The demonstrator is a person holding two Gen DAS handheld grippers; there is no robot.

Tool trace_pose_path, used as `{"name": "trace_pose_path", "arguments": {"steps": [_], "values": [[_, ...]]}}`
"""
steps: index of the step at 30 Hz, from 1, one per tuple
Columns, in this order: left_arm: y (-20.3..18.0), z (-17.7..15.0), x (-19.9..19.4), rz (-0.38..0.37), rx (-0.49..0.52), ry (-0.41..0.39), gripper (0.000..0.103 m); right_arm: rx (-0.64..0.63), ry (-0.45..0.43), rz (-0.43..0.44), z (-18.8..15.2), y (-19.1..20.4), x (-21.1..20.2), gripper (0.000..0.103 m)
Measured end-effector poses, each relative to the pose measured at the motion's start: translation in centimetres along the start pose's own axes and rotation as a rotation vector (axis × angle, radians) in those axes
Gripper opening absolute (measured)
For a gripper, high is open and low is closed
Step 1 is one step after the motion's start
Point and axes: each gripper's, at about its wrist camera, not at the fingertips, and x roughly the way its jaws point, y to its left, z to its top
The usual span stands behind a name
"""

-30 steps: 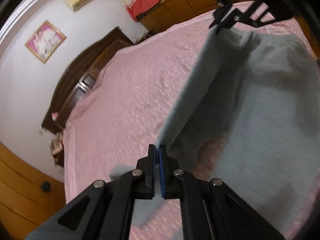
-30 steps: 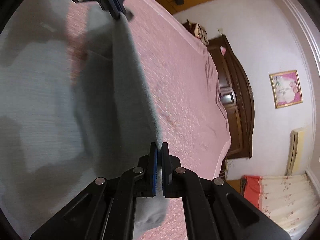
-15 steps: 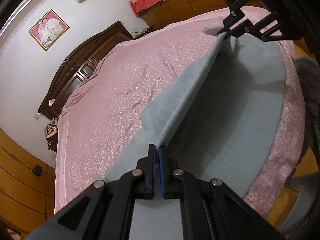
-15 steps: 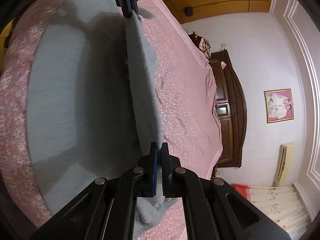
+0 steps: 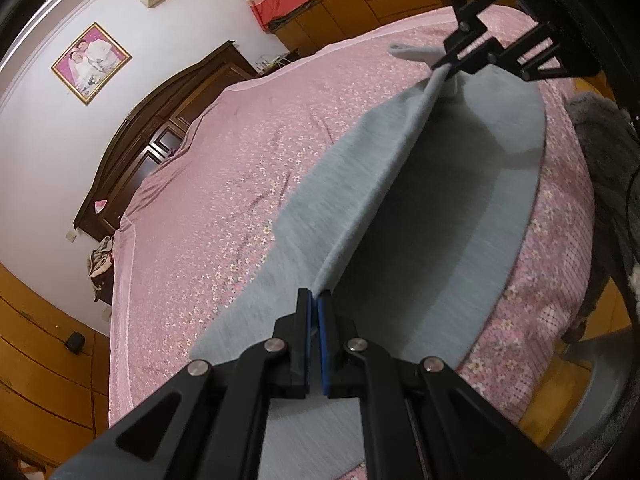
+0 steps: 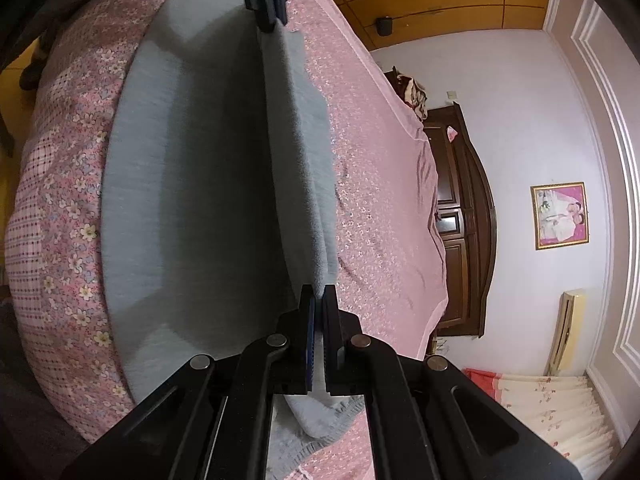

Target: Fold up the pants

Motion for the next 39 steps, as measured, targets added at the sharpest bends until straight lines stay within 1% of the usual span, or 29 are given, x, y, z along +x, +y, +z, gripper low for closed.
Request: {"name": "trace_pose_path", "arguments": {"steps": [5,7,9,13,15,19,23,27,30,33,36,39], "values": [[0.1,-0.1,0.5,-0.015,-0.015,0.007,0.003,-0.012,-0.001,0.003,0.0,1.2,-0.5,0.004],[-0.2,-0.3,0.6,-0.025,-0.014,0.008,0.003,-0.007,0.000,0.014,-0.1,0.7,0.0,0.004],[-0.6,-0.5,0.8,-0.033,-0.014,0.012,0.003,-0.004,-0.004,0.016,-0.2,1.1,-0.1,0.004],[-1.3,-0.9,0.9,-0.029,-0.008,0.015,0.003,0.004,-0.013,0.011,-0.2,1.8,0.1,0.004],[-1.7,-1.2,1.2,-0.021,-0.001,0.017,0.003,0.010,-0.028,-0.005,-0.3,2.6,0.0,0.004],[-3.3,-1.9,2.0,-0.021,0.025,0.036,0.003,-0.035,-0.040,-0.070,-0.4,5.4,0.4,0.004],[-4.6,-2.6,2.0,0.001,0.063,0.033,0.003,-0.074,-0.043,-0.094,-0.3,7.3,0.3,0.004],[-6.0,-3.5,1.7,0.034,0.130,0.033,0.003,-0.160,-0.045,-0.131,-0.5,9.4,-0.2,0.004],[-6.8,-4.1,1.8,0.036,0.146,0.039,0.003,-0.193,-0.043,-0.120,-0.6,10.6,-0.1,0.004],[-7.4,-4.5,1.9,0.019,0.152,0.045,0.003,-0.223,-0.039,-0.107,-0.9,11.4,0.4,0.004],[-8.2,-4.8,1.9,0.022,0.184,0.044,0.003,-0.220,-0.039,-0.094,-1.1,12.1,0.2,0.004],[-8.8,-5.3,1.7,0.003,0.179,0.041,0.003,-0.218,-0.041,-0.062,-1.5,12.6,-0.5,0.004]]}}
